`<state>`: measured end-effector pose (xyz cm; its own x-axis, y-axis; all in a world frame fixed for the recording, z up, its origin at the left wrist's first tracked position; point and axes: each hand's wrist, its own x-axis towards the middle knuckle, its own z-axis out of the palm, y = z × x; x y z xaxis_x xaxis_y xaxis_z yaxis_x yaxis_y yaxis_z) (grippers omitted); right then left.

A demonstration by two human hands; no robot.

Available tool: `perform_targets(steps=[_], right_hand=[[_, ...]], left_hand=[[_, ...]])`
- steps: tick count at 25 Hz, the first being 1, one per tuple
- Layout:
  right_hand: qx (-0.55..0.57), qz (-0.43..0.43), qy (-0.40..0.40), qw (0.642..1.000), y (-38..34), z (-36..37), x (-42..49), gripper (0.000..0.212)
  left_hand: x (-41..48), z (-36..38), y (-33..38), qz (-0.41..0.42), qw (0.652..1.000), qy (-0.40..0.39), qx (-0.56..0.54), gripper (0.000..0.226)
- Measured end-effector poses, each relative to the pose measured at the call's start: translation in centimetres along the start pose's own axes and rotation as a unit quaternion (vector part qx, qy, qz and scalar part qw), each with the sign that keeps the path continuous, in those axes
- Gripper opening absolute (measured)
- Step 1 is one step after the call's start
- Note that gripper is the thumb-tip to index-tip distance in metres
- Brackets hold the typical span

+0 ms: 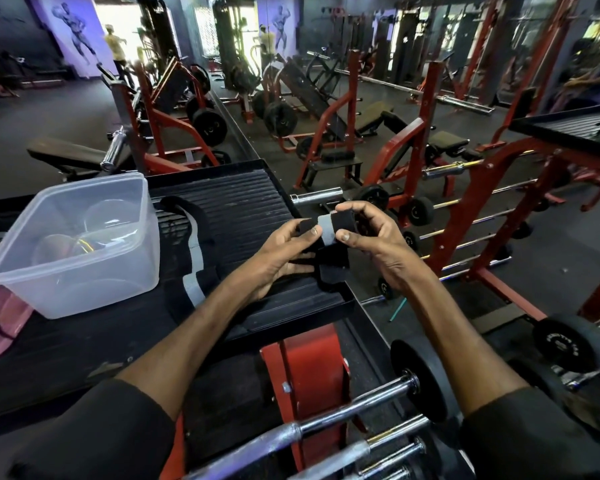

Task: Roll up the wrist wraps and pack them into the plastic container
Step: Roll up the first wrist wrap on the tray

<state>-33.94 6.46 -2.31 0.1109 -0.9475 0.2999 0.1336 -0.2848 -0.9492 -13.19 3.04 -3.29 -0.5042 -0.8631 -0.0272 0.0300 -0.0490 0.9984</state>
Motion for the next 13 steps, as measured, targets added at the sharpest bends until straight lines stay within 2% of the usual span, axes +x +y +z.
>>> perform_targets(steps=[4, 6, 8, 11, 13], right_hand=[[0.065, 0.015, -0.022, 0.998, -0.3, 0.3, 0.3, 0.052], [0.131, 0.059, -0.041, 0.989, -0.5, 0.1, 0.8, 0.060], [0.186, 0.120, -0.039, 0.974, -0.8, -0.1, 1.3, 0.055], [0.116, 0.183, -0.037, 0.976, -0.7, 0.0, 1.4, 0.044], [0.070, 0.194, -0.062, 0.976, 0.0, -0.2, 1.4, 0.047]], left_hand=[[-0.5, 0.3, 0.2, 0.085, 0.995, 0.044, -0.035, 0.045], [-0.4, 0.6, 0.2, 0.135, 0.987, 0.081, -0.009, 0.050], [-0.2, 0.7, 0.0, 0.174, 0.979, 0.101, 0.030, 0.055], [-0.2, 0.6, 0.0, 0.213, 0.970, 0.100, 0.060, 0.058], [-0.4, 0.6, 0.0, 0.224, 0.968, 0.091, 0.064, 0.058]])
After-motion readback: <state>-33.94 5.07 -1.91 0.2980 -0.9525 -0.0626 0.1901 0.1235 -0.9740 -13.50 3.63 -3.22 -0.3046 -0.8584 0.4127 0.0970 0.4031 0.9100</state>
